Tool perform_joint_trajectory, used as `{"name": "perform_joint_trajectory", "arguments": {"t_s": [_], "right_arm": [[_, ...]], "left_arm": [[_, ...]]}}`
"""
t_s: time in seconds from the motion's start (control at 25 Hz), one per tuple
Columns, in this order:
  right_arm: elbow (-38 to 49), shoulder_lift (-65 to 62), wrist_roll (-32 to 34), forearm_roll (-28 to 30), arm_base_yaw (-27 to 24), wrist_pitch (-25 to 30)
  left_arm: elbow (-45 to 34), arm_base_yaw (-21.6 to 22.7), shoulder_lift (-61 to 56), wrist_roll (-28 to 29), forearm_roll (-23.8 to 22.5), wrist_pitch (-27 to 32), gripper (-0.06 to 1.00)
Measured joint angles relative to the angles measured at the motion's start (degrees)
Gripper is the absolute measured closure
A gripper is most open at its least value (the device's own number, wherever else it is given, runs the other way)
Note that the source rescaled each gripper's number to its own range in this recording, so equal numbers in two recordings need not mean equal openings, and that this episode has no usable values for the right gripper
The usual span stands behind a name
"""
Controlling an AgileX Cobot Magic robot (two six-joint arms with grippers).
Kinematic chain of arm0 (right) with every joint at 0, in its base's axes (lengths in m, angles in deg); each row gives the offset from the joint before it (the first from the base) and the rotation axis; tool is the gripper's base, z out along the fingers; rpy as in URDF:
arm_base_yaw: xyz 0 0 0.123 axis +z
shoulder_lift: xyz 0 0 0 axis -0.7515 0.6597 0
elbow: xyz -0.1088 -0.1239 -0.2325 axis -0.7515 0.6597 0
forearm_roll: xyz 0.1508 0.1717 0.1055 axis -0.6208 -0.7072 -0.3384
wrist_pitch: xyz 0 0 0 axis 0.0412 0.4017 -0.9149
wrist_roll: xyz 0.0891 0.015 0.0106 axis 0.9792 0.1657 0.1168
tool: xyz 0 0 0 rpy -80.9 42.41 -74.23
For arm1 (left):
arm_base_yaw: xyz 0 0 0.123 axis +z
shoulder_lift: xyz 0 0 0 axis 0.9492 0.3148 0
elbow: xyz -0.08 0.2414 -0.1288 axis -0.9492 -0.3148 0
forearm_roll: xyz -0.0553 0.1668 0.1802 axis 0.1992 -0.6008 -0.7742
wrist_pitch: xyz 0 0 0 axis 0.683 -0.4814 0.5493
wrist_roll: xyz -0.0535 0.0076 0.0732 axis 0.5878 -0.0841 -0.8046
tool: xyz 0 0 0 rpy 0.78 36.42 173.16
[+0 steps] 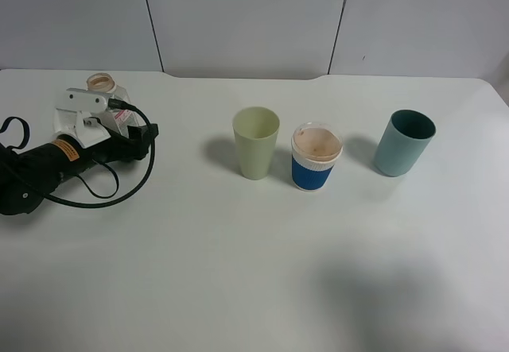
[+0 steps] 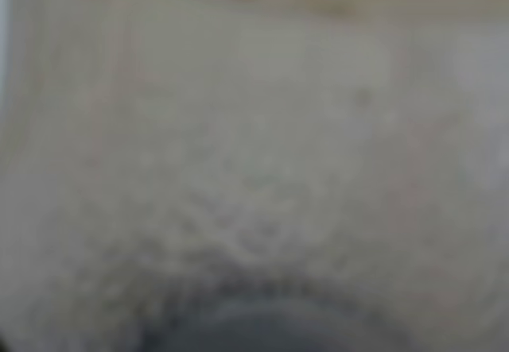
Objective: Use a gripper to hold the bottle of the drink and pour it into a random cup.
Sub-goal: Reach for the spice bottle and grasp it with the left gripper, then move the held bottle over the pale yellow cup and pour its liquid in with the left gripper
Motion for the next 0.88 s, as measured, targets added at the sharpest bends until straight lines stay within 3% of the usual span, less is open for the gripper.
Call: {"name": "perform_joint_trajectory", "arguments": {"t_s": [0.12, 0.24, 0.32, 0.4, 0.44, 0.6, 0.88], "right_arm": [[0.0, 0.0, 0.0, 0.0, 0.0, 0.0], [0.0, 0.0, 0.0, 0.0, 0.0, 0.0], [0.0, 0.0, 0.0, 0.0, 0.0, 0.0], [0.0, 0.0, 0.0, 0.0, 0.0, 0.0], [0.0, 0.0, 0.0, 0.0, 0.0, 0.0], [0.0, 0.0, 0.0, 0.0, 0.0, 0.0], [0.0, 0.0, 0.0, 0.0, 0.0, 0.0]], "left_arm": [[0.0, 0.0, 0.7, -0.2, 0.3, 0.0, 0.23], [0.0, 0.0, 1.8, -0.7, 0.7, 0.0, 0.38], [0.0, 0.0, 2.3, -1.3, 1.3, 0.0, 0.55], [0.0, 0.0, 2.5, -2.8, 1.6, 0.0, 0.82], [0.0, 0.0, 2.5, -3.8, 1.7, -0.1, 0.91], [0.0, 0.0, 2.5, -6.6, 1.4, -0.1, 0.92], [0.0, 0.0, 2.4, -5.2, -0.8, -0.1, 0.92]]}}
